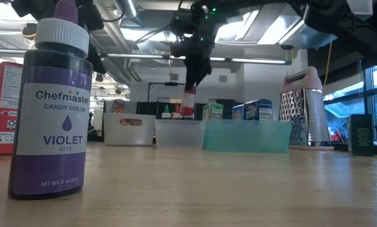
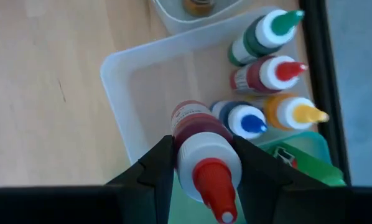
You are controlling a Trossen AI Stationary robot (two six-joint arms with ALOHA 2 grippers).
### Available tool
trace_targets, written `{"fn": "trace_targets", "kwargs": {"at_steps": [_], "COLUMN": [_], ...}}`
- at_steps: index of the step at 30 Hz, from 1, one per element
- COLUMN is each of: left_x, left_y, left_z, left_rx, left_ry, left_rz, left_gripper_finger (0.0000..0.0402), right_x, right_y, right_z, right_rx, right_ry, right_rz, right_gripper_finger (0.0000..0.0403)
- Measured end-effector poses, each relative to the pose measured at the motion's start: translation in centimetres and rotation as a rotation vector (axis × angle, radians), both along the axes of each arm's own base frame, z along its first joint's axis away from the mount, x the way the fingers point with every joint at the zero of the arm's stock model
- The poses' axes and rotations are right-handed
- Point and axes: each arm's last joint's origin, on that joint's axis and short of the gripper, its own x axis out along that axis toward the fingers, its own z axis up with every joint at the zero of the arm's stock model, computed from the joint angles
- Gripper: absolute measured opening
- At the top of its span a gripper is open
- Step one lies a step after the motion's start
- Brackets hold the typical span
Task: Pick & Place Kitchen Items
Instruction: Put the red food coloring bottle into the transparent bin
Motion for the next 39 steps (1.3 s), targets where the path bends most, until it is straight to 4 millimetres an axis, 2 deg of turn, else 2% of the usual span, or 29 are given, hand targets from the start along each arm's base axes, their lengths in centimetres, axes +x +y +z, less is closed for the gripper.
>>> {"fn": "trace_targets", "kwargs": {"at_steps": [18, 26, 39], "left_x": [-0.2, -0.2, -0.2], "left_y": [-0.1, -0.1, -0.1], "left_z": [0.0, 0.0, -0.1], "left_rx": [-0.018, -0.012, -0.013], "left_ry": [0.004, 0.006, 0.009], "left_rz": [0.011, 0.007, 0.006], "left_gripper_finger": [0.0295, 0.0295, 0.0295], "right_x": [1.8, 2.0, 2.0], "right_y": [-1.6, -2.0, -1.9], "right_z": [-6.6, -7.5, -7.7], "right_rx": [-0.033, -0.028, -0.022], "right_ry": [0.149, 0.159, 0.162], "right_rz": [-0.095, -0.130, -0.147], "right_gripper_finger": [0.0133, 0.0137, 0.0239]}}
